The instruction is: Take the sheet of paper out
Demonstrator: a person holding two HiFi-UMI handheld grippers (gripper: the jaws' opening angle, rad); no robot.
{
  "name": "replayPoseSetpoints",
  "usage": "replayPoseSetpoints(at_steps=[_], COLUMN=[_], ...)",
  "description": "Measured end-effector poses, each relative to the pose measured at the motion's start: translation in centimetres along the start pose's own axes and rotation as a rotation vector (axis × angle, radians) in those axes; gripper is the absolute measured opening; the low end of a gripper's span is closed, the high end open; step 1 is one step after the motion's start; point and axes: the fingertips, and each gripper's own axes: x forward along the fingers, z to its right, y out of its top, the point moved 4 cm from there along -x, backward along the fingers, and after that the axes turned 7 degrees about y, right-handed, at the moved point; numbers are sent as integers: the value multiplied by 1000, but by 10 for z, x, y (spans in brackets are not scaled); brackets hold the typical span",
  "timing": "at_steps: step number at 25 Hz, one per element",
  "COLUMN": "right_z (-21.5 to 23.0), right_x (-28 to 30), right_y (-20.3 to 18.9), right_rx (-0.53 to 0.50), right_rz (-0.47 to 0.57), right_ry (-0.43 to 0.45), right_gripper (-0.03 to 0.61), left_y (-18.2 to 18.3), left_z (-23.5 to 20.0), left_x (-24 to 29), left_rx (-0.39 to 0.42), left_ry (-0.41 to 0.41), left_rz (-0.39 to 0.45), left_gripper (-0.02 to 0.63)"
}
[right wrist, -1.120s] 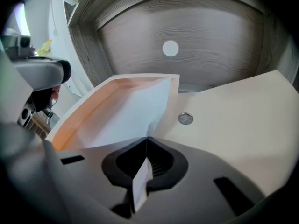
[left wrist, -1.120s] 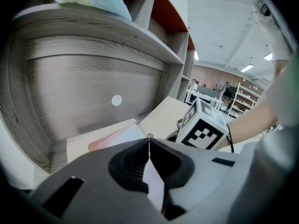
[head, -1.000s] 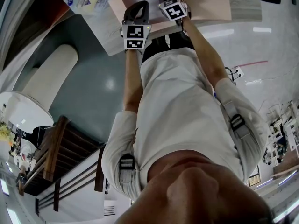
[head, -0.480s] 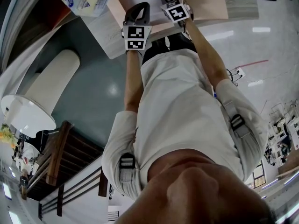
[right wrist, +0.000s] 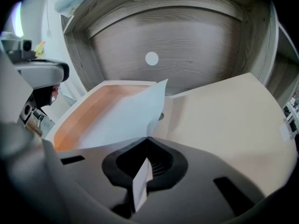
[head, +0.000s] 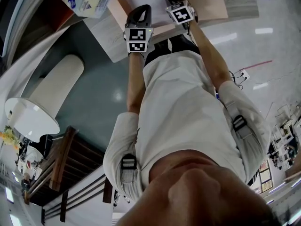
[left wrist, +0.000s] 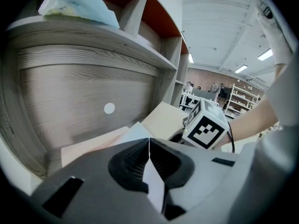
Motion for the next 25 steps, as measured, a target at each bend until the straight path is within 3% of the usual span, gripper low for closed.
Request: replayPoseSetpoints(at_steps=[25], right_z=[33], right_x=[-37], right_y=[-22], right_rx=[74], right_rz=[3], right_ry=[-113], right_gripper=[21], left_y=[12], left_z=[24], left_x=[2], left_rx=[48], left_ry=[-74], left_rz=[10], left_gripper=[23])
